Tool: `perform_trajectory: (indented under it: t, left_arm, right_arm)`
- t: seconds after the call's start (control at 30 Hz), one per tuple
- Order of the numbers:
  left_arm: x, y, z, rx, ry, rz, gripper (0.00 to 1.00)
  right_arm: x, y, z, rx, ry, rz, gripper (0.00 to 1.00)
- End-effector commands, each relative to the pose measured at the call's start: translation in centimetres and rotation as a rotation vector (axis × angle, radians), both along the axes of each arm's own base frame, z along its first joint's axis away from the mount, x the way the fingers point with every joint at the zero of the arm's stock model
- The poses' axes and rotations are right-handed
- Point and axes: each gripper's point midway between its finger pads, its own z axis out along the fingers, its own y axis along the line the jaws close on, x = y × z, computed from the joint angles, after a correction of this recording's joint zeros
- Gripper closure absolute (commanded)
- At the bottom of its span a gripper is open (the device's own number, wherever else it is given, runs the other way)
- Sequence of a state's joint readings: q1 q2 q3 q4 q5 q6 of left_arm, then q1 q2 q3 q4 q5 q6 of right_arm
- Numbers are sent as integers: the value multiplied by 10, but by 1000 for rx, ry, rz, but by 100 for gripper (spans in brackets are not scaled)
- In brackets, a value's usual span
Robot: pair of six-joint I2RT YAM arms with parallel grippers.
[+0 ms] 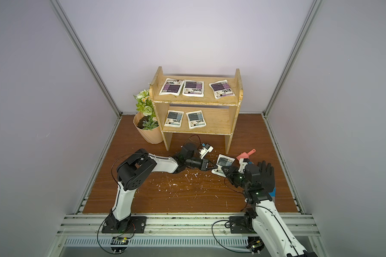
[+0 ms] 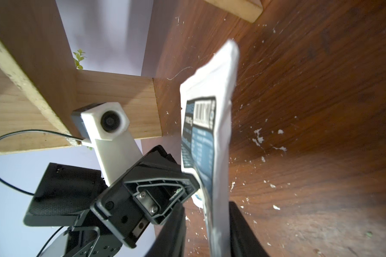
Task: Place the bagged coffee beans on the shelf by color
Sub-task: Pick up the bagged coffee beans at the center of the board.
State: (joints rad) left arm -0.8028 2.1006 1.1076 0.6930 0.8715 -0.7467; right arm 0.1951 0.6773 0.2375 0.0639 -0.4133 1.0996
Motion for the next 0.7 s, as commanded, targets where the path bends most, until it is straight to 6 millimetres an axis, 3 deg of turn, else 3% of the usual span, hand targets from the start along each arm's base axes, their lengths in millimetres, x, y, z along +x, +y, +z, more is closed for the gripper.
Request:
perform_trajectory:
  t: [0.0,0.3,0.67]
  left_arm:
    - [8,1,34,-91,-35,15,99]
    - [15,9,49,-153,-21,54,99]
    - [13,13,50,-146,-29,58,99]
  right_arm:
    - [8,0,15,-2,-46,-15,67]
    - [12,-4,21,-40,-70,-36,67]
    - [27,-2,51,-7,-152,-55,76]
